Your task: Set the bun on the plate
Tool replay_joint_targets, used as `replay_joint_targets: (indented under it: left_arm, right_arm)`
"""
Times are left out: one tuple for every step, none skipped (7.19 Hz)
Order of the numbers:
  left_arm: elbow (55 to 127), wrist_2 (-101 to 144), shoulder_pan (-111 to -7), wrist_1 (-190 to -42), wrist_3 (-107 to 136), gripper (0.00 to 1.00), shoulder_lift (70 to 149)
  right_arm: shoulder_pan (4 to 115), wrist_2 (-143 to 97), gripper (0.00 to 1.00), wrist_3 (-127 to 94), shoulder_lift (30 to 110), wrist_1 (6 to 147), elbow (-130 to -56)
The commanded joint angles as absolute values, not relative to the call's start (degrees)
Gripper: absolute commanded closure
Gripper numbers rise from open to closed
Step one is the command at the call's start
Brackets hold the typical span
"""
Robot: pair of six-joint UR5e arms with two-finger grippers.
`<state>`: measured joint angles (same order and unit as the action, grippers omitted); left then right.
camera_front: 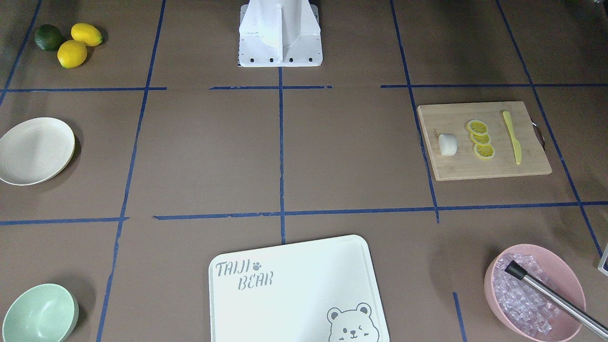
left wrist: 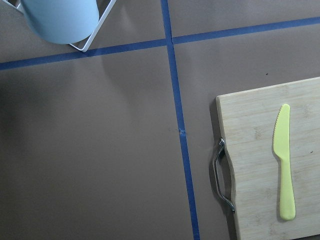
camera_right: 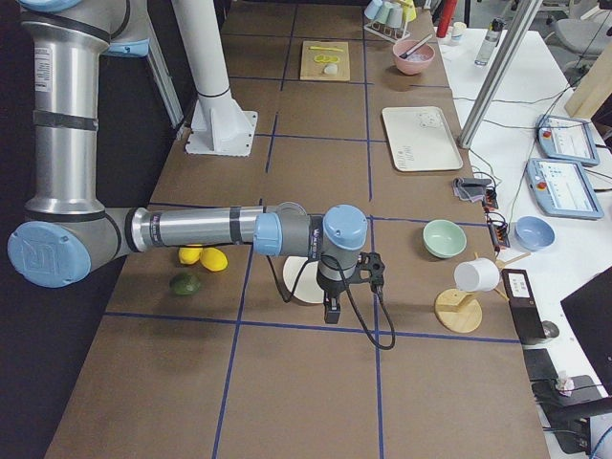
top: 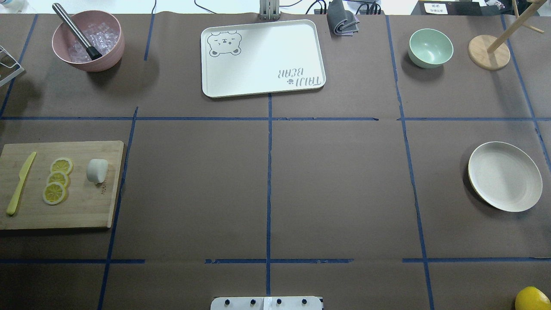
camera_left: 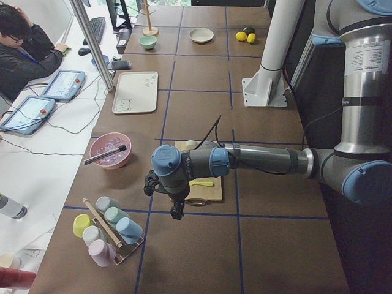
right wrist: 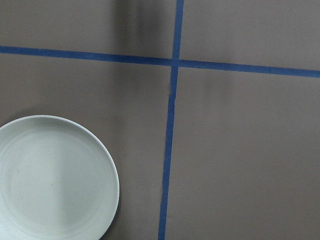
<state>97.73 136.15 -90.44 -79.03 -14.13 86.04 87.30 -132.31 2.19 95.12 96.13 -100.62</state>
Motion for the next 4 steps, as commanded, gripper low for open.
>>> replay_joint_targets:
  left_arm:
    - [97.82, 136.32, -90.44, -79.10, -14.15, 0.00, 85.70]
    - [97.91, 136.41, -90.44, -79.10, -14.15, 0.00, 85.52]
    - [98.00, 136.41, -90.44, -79.10, -14.15, 0.00, 85.52]
    - [98.00, 136.41, -90.44, -79.10, -14.15, 0.00, 85.52]
  right_arm:
    - [84.84, -132.63, 0.00, 2.11, 94.83, 94.85, -101.94]
    - [81.16, -132.97, 0.00, 2.11, 95.10, 90.92, -101.69]
    - [77.73, -134.72, 0.00, 0.11, 95.53, 86.88, -99.51]
    - [76.13, -135.35, 0.00, -5.31, 96.41, 82.05, -99.23]
